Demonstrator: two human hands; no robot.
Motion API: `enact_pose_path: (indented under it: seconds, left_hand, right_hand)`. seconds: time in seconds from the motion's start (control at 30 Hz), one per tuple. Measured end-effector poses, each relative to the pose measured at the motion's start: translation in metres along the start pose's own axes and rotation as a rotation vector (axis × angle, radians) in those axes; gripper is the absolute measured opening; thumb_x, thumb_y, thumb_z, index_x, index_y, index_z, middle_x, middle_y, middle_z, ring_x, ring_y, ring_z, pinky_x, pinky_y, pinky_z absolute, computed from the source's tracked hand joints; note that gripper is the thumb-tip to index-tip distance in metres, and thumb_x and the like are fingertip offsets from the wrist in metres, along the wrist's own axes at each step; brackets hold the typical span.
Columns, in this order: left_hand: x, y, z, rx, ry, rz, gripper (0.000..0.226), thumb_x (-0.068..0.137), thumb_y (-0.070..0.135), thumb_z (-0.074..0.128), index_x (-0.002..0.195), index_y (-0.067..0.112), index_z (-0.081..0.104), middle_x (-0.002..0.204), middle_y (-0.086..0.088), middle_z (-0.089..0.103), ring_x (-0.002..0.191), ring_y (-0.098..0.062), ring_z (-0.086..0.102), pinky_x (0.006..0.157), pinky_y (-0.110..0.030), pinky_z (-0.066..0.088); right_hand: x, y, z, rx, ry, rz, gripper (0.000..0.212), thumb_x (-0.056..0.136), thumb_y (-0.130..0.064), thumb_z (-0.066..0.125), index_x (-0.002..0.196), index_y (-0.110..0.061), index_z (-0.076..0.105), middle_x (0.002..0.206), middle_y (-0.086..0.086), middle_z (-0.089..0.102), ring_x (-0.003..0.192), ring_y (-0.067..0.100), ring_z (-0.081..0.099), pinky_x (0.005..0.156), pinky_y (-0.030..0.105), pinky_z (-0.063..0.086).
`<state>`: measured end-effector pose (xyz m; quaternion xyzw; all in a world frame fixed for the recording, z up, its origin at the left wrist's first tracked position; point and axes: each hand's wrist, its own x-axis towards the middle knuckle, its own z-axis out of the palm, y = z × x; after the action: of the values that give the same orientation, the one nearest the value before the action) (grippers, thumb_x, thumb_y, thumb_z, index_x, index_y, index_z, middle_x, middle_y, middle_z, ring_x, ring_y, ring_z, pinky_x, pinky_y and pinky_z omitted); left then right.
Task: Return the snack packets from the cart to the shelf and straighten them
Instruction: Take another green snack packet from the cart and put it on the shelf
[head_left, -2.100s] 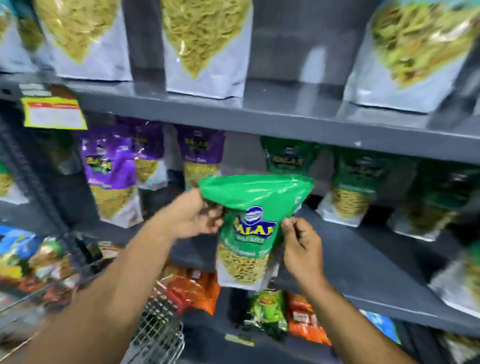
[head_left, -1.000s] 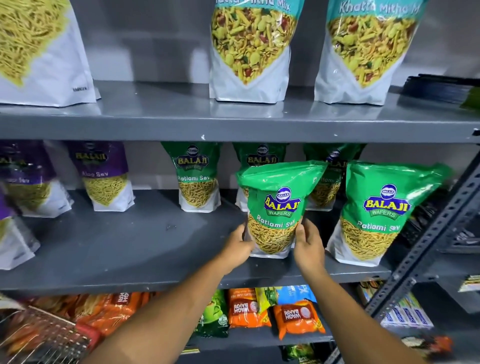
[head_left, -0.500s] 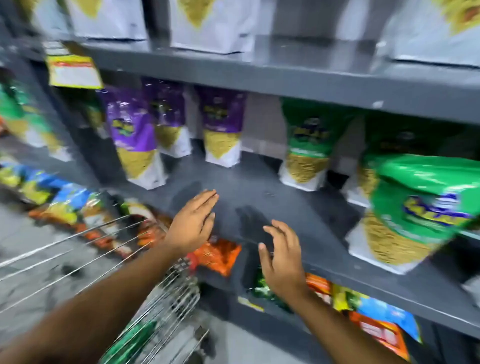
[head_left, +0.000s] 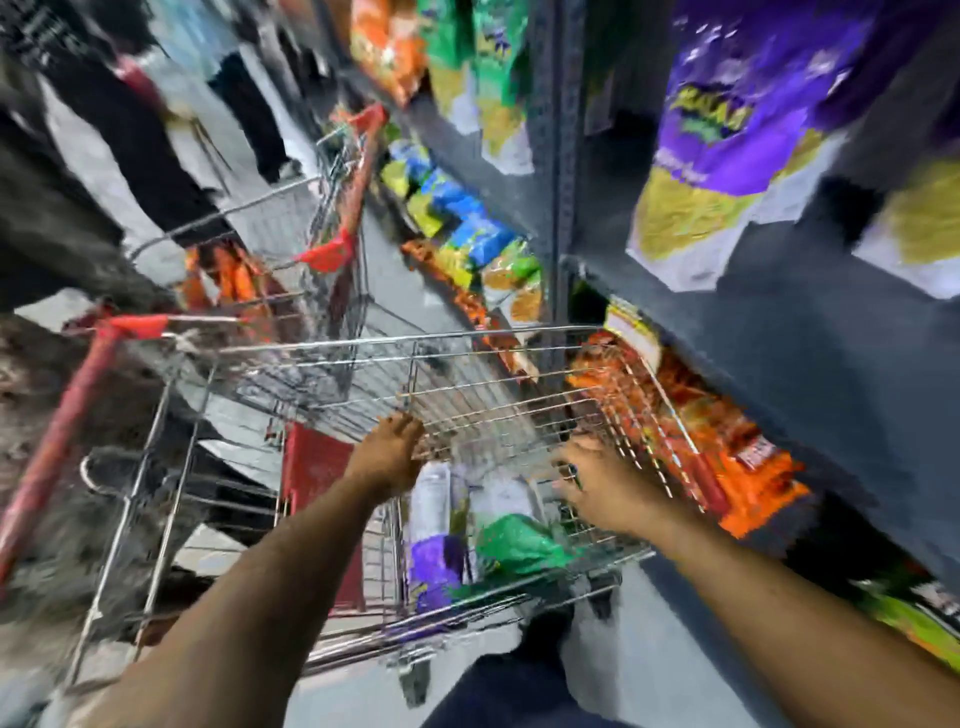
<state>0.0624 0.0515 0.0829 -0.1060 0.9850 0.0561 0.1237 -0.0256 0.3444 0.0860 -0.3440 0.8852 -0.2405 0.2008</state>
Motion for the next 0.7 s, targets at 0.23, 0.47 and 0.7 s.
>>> enact_pose_path:
  seconds: [0.23,0.47,0.7]
  left_hand:
    - [-0.003,-0.003,0.102,-0.065,-0.504,0.010,0.044,0.079,0.039,0.057,0.118,0.019,0.063,0.124,-0.013,0.066,0.113,-0.034,0.064,0.088,-0.043,0.058]
    - [0.004,0.045,0.136,-0.888,-0.763,-0.546,0.040,0.100,0.027,0.051,0.124,-0.005,0.050,0.067,-0.006,0.058,0.041,-0.012,0.062,0.042,-0.025,0.053]
    - [0.004,0.047,0.150,-1.259,-0.860,-0.840,0.031,0.097,0.043,0.052,0.086,0.015,0.055,0.054,-0.002,0.056,0.033,-0.010,0.052,0.039,-0.019,0.046]
  right_hand:
    - [0.057,0.018,0.055,-0.109,-0.547,0.182,0.038,0.083,-0.019,0.054,0.121,-0.021,0.052,0.120,0.010,0.060,0.103,0.030,0.059,0.090,0.044,0.051]
    - [0.077,0.037,0.078,0.110,-0.791,0.445,0.026,0.092,-0.022,0.050,0.114,-0.010,0.052,0.113,0.008,0.058,0.093,0.022,0.057,0.079,0.033,0.049]
    - [0.073,0.029,0.082,0.460,-0.828,0.733,0.038,0.093,-0.019,0.052,0.129,-0.014,0.042,0.094,0.005,0.054,0.070,0.014,0.056,0.057,0.027,0.052]
